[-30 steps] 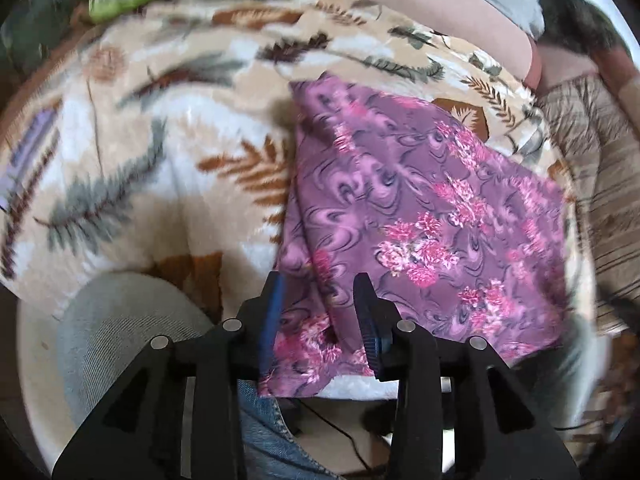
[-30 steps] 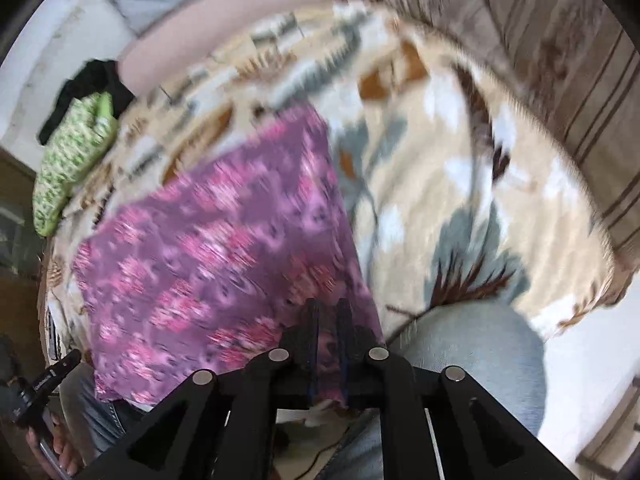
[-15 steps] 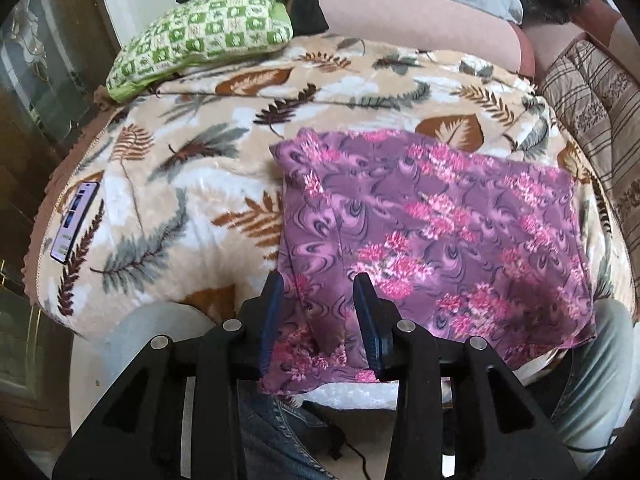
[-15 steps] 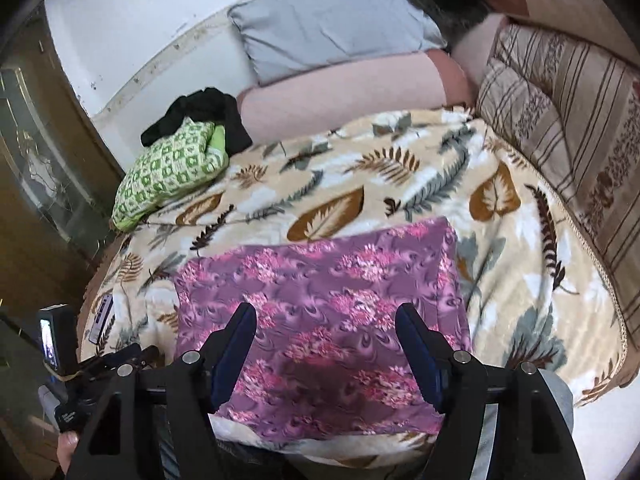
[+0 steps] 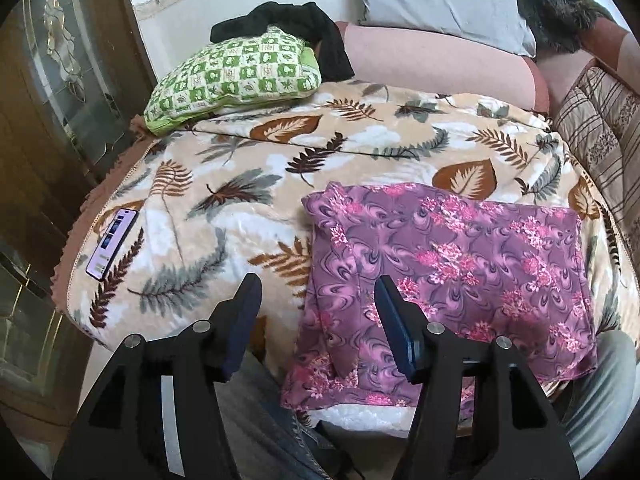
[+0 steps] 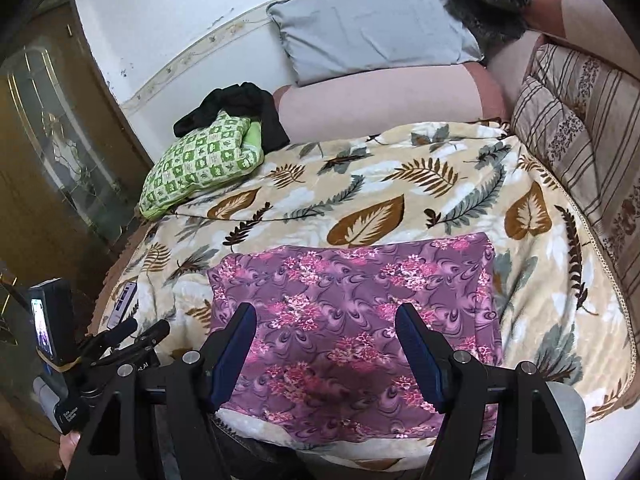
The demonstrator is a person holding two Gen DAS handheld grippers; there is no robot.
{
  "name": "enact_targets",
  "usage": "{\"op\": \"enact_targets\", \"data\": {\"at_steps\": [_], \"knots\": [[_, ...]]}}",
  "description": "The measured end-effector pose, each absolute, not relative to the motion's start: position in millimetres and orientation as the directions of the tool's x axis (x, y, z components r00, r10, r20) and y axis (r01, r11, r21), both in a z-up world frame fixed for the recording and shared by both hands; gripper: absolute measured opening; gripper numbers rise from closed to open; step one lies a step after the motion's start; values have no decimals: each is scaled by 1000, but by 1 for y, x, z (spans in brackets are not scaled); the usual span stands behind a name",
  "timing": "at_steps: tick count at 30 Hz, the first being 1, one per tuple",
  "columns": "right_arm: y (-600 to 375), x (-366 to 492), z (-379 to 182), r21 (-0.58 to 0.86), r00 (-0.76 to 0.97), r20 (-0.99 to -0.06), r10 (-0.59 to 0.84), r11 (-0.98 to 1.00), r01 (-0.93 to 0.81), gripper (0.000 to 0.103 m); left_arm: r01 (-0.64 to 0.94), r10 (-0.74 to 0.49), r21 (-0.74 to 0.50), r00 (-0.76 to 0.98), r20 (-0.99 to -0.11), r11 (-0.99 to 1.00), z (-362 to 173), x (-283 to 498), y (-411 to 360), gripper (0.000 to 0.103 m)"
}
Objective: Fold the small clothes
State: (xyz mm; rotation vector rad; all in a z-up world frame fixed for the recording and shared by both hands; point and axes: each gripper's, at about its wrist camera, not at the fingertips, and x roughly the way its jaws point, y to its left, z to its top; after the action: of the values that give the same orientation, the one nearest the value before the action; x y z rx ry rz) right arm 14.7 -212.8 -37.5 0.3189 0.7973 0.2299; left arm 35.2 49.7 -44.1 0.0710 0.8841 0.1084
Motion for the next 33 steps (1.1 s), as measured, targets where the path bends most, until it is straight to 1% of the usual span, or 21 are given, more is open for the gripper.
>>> {"op": "enact_targets", "data": {"at_steps": [4, 12, 14, 17, 18, 20, 23, 25, 27, 29, 30, 33], "knots": [[-213, 19, -40, 414, 655, -660, 368, 906, -91, 70, -69, 131, 113, 636, -760, 991, -40, 34, 49, 59], [-196, 32, -42, 427, 623, -670, 404, 896, -122, 70, -73, 144, 126, 632, -761, 989, -41, 36, 51, 59], [-191, 38, -43, 440, 617, -665, 422, 888, -133, 70, -72, 139, 121, 616, -776, 990, -48, 41, 57, 59], [-182, 53, -49, 468, 587, -662, 467, 869, -163, 70, -98, 57, 6, 518, -853, 995, -71, 58, 83, 59], [-179, 57, -52, 480, 573, -663, 481, 861, -167, 70, -109, -7, -65, 462, -887, 992, -84, 65, 95, 59], [-170, 75, -66, 538, 508, -661, 552, 821, -192, 70, -115, -98, -161, 422, -901, 980, -102, 72, 107, 59], [-153, 102, -90, 597, 413, -673, 614, 780, -186, 70, -121, -155, -218, 394, -906, 968, -122, 79, 115, 59], [-141, 119, -104, 629, 366, -674, 642, 758, -172, 70, -125, -153, -212, 371, -916, 969, -133, 86, 116, 59], [-126, 134, -112, 651, 317, -671, 670, 737, -181, 70, -87, -183, -228, 360, -915, 970, -140, 93, 115, 59], [-110, 148, -118, 667, 269, -672, 689, 722, -184, 70, -58, -247, -280, 327, -912, 958, -150, 101, 114, 59], [-102, 155, -121, 674, 247, -672, 698, 715, -188, 70, -56, -293, -326, 317, -902, 944, -155, 105, 114, 59], [-72, 176, -130, 669, 176, -695, 697, 717, -195, 70, -58, -304, -333, 288, -908, 941, -166, 110, 112, 59]]}}
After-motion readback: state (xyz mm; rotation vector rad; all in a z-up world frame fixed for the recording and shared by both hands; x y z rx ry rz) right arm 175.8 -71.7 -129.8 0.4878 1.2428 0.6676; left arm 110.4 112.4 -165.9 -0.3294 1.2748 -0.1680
